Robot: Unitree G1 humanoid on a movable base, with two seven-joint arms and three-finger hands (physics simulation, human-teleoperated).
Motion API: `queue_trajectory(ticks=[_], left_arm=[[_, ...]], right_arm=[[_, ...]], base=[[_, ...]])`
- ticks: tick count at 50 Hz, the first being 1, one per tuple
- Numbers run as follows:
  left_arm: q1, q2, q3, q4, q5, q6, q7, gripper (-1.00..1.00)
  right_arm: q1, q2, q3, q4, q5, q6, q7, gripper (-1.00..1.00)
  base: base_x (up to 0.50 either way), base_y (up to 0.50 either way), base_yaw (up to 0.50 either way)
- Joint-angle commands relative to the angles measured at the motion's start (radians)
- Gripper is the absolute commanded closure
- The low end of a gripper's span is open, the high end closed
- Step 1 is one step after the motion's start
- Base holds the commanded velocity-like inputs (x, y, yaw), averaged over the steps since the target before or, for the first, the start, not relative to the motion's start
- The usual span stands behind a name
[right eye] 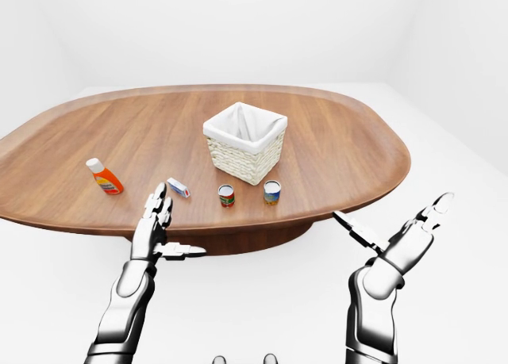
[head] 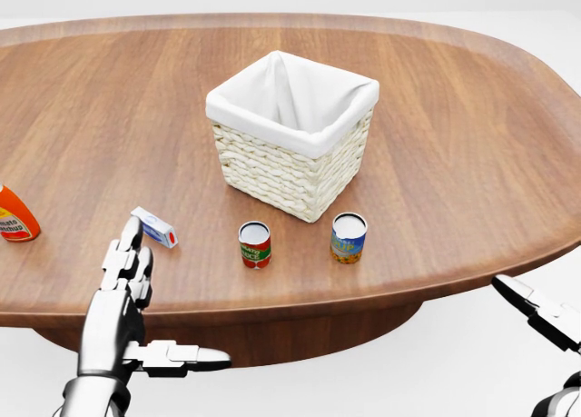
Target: Pick up the alphabet soup and the cream cheese box, and put them in the basket.
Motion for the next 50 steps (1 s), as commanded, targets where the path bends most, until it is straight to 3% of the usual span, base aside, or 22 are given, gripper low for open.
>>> queue_trajectory(ticks=[1,17,21,24,31,34,37,39,41,43,50], left_arm=[[0.001,0.000,0.000,0.000,0.001,-0.005,0.001,-1.00],[-0.002,0.001,0.001,0.010,0.001,-0.009,0.000,-1.00],[-0.011,0.002,0.004,0.038,-0.001,-0.025,0.000,-1.00],[-0.009,0.002,0.003,0.030,0.000,-0.015,0.001,-1.00],[-0.002,0.000,-0.001,0.008,0.002,-0.005,0.001,-1.00],[-0.015,0.003,0.004,0.051,0.000,-0.033,0.000,-1.00],[-0.013,0.002,0.003,0.040,0.000,-0.024,0.000,-1.00],[-0.016,0.003,0.004,0.051,-0.002,-0.035,-0.002,-1.00],[-0.010,0.002,0.003,0.029,-0.002,-0.023,-0.002,-1.00],[-0.013,0.003,0.004,0.047,-0.002,-0.041,-0.002,-1.00],[-0.003,0.001,0.001,0.019,0.001,-0.025,-0.001,-1.00]], right_arm=[[-0.001,-0.002,0.000,0.001,0.023,0.004,0.000,-1.00],[0.004,-0.001,-0.001,0.004,0.026,-0.007,0.000,-1.00],[-0.002,-0.005,-0.013,-0.001,0.053,0.011,0.000,-1.00],[-0.002,-0.006,-0.011,-0.004,0.048,0.023,0.000,-1.00],[-0.007,-0.009,-0.010,0.019,0.037,0.004,0.000,-1.00],[-0.007,-0.010,-0.009,0.011,0.038,0.013,0.000,-1.00],[-0.007,-0.011,-0.007,0.016,0.033,0.007,0.000,-1.00],[-0.008,-0.012,-0.006,0.016,0.023,-0.001,0.000,-1.00],[-0.009,-0.011,-0.007,0.020,0.023,-0.002,0.000,-1.00],[-0.007,-0.011,-0.006,0.019,0.022,-0.004,0.000,-1.00],[-0.006,-0.010,-0.007,0.020,0.022,-0.007,0.000,-1.00]], base=[[0.00,0.00,0.00],[0.00,0.00,0.00],[0.00,0.00,0.00],[0.00,0.00,0.00],[0.00,0.00,0.00],[0.00,0.00,0.00],[0.11,0.00,0.00],[0.21,0.00,0.00],[0.21,0.00,0.00],[0.21,0.00,0.00],[0.21,0.00,0.00]])
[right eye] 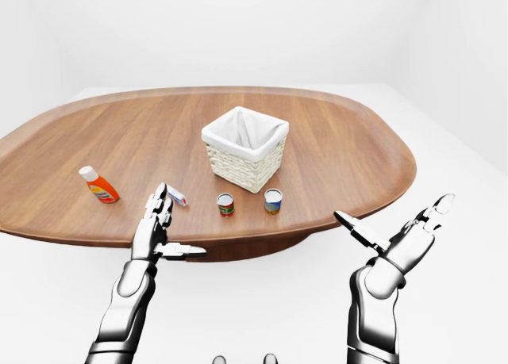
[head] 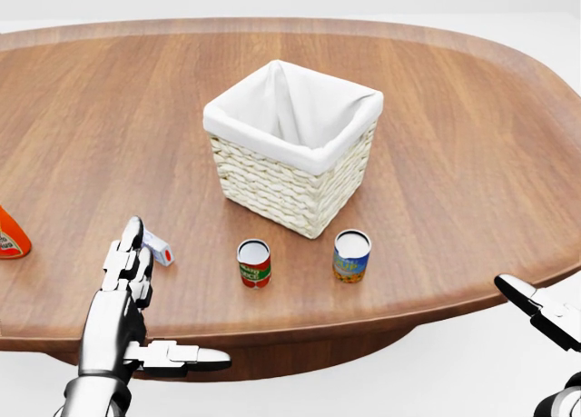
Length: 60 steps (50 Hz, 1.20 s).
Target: Pick up the alphabet soup and the cream cheese box, and put them in the basket.
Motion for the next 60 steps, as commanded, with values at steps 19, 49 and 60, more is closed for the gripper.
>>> queue_trajectory(ticks=[19,49,60], left_arm=[[0.005,-0.001,-0.001,-0.007,0.000,-0.005,-0.002,-1.00],[0.005,-0.001,-0.001,-0.013,-0.001,0.004,-0.001,-1.00],[0.008,-0.002,-0.002,-0.022,0.000,0.008,0.000,-1.00]], right_arm=[[0.001,-0.001,0.000,0.004,-0.005,-0.015,0.000,-1.00],[-0.001,-0.002,-0.002,0.010,0.000,-0.014,0.000,-1.00],[0.000,-0.002,-0.003,0.002,0.003,-0.003,0.000,-1.00]], base=[[0.22,0.00,0.00],[0.21,0.00,0.00],[0.22,0.00,0.00]])
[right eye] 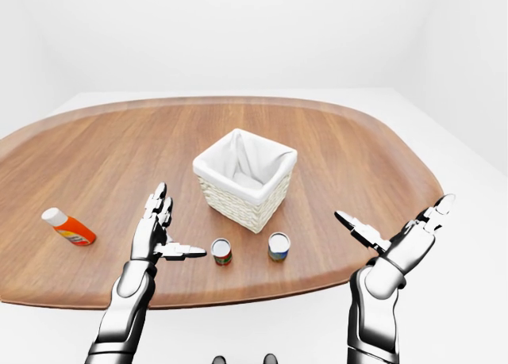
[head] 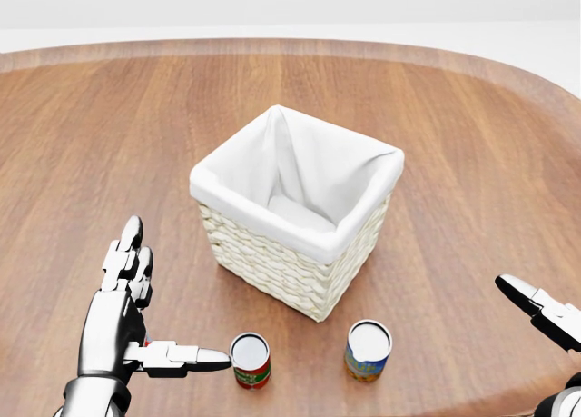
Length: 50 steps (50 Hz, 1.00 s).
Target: Pick up the alphabet soup and the cream cheese box, and put them in the basket.
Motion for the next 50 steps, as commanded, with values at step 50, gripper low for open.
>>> queue_trajectory(ticks=[50], left_arm=[[0.002,-0.001,0.002,-0.015,-0.011,0.015,0.006,-1.00]], right_arm=[[-0.001,0.000,0.001,-0.004,0.001,0.010,0.000,-1.00]], base=[[0.20,0.00,0.00]])
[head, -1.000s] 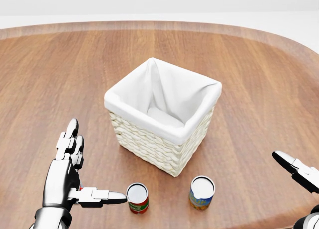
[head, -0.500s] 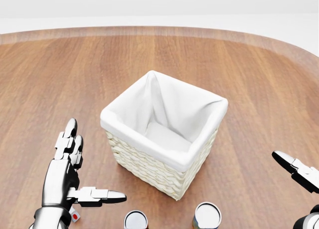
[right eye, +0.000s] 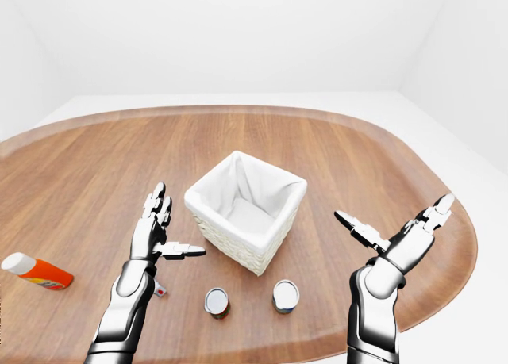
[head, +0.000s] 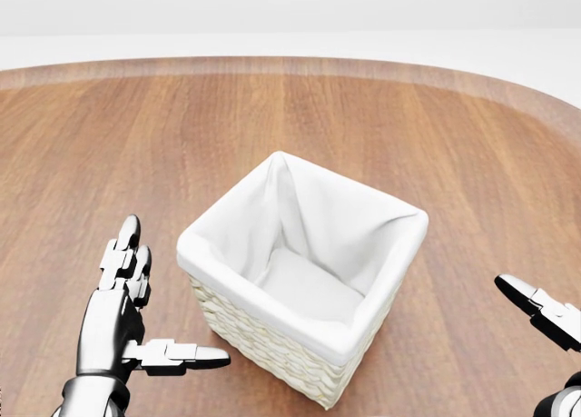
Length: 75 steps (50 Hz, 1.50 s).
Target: Pick up the alphabet soup and the cream cheese box, and put them in the basket.
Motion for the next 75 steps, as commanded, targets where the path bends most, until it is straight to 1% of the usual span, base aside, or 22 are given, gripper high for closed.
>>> queue_trajectory(ticks=[1,6,14,23,26,31,32,34,36,38,40,42,43,44,45,46,47,51,57,61,71,75], left_arm=[[0.003,0.000,0.000,-0.004,0.001,0.003,0.000,-1.00],[0.000,0.000,0.001,0.007,0.000,-0.006,0.000,-1.00],[0.007,-0.001,-0.002,-0.011,0.002,0.005,0.001,-1.00],[0.002,0.000,0.001,0.006,0.004,-0.017,0.002,-1.00],[0.015,-0.001,-0.004,-0.035,0.017,0.006,0.013,-1.00],[0.025,0.000,-0.005,-0.029,0.063,-0.032,0.044,-1.00],[0.018,0.001,-0.004,-0.022,0.100,-0.003,0.077,-1.00],[0.019,0.001,-0.004,-0.030,0.117,0.018,0.091,-1.00],[0.018,0.001,0.003,-0.018,0.116,0.005,0.100,-1.00],[0.026,-0.001,0.002,-0.044,0.127,0.024,0.115,-1.00],[0.028,0.001,0.005,-0.045,0.137,0.012,0.130,-1.00],[0.039,0.006,0.000,-0.093,0.246,0.028,0.212,-1.00],[0.048,0.005,-0.007,-0.127,0.273,0.059,0.213,-1.00],[0.055,0.001,-0.006,-0.140,0.267,0.062,0.208,-1.00],[0.072,0.005,-0.019,-0.175,0.306,0.123,0.193,-1.00],[0.079,0.009,-0.027,-0.195,0.334,0.143,0.179,-1.00],[0.092,0.014,-0.039,-0.235,0.363,0.143,0.133,-1.00],[0.084,0.006,0.003,-0.210,0.365,0.143,0.209,-1.00],[0.102,0.013,0.022,-0.246,0.485,0.143,0.282,-1.00],[0.117,0.012,0.046,-0.333,0.538,0.143,0.262,-1.00],[0.112,0.041,0.030,-0.426,0.844,0.143,0.222,-1.00],[0.115,0.038,0.016,-0.361,0.923,0.143,0.258,-1.00]], right_arm=[[0.001,0.001,0.000,-0.006,-0.001,0.005,0.000,-1.00],[0.001,0.000,-0.001,0.005,-0.001,-0.006,0.000,-1.00],[0.000,0.000,-0.003,0.003,0.004,0.000,0.000,-1.00],[-0.002,-0.002,-0.001,0.005,0.003,-0.002,0.000,-1.00],[-0.004,-0.002,-0.001,0.010,0.004,-0.004,0.000,-1.00],[-0.003,-0.003,-0.002,0.006,0.008,0.000,0.000,-1.00],[-0.004,-0.003,-0.002,0.009,0.008,-0.002,0.000,-1.00],[-0.002,-0.002,-0.003,0.001,0.009,0.005,0.000,-1.00],[-0.001,-0.002,-0.003,-0.002,0.010,0.007,0.000,-1.00],[-0.002,-0.002,-0.003,0.006,0.009,-0.001,0.000,-1.00],[-0.001,-0.002,-0.003,0.005,0.010,0.000,0.000,-1.00],[0.000,-0.001,-0.003,-0.003,0.012,0.008,0.000,-1.00],[0.000,-0.001,-0.004,-0.001,0.012,0.006,0.000,-1.00],[-0.001,-0.001,-0.004,0.002,0.012,0.004,0.000,-1.00],[0.000,-0.001,-0.003,-0.005,0.012,0.009,0.000,-1.00],[0.000,0.000,-0.003,-0.004,0.011,0.009,0.000,-1.00],[0.000,-0.001,-0.003,-0.005,0.012,0.010,0.000,-1.00],[0.001,0.000,-0.003,-0.001,0.012,0.006,0.000,-1.00],[0.002,0.000,-0.003,-0.002,0.012,0.007,0.000,-1.00],[0.001,0.000,-0.002,-0.001,0.011,0.009,0.000,-1.00],[0.001,0.000,-0.002,0.003,0.008,0.006,0.000,-1.00],[0.002,0.000,-0.003,0.007,0.009,0.002,0.000,-1.00]], base=[[0.19,0.00,0.00],[0.19,0.00,0.00],[0.18,0.01,0.00],[0.08,0.00,0.00],[0.00,0.00,0.00],[0.00,0.00,0.00],[0.00,0.00,0.00],[0.00,0.00,0.00],[0.00,0.00,0.00],[0.00,0.00,0.00],[0.00,0.00,0.00],[0.00,0.00,0.00],[0.00,0.00,0.00],[0.00,0.00,0.00],[0.00,0.00,0.00],[0.00,0.00,0.00],[0.00,0.00,0.00],[0.00,0.00,0.00],[0.00,0.00,0.00],[0.00,0.00,0.00],[0.00,0.00,0.00],[0.00,0.00,0.00]])
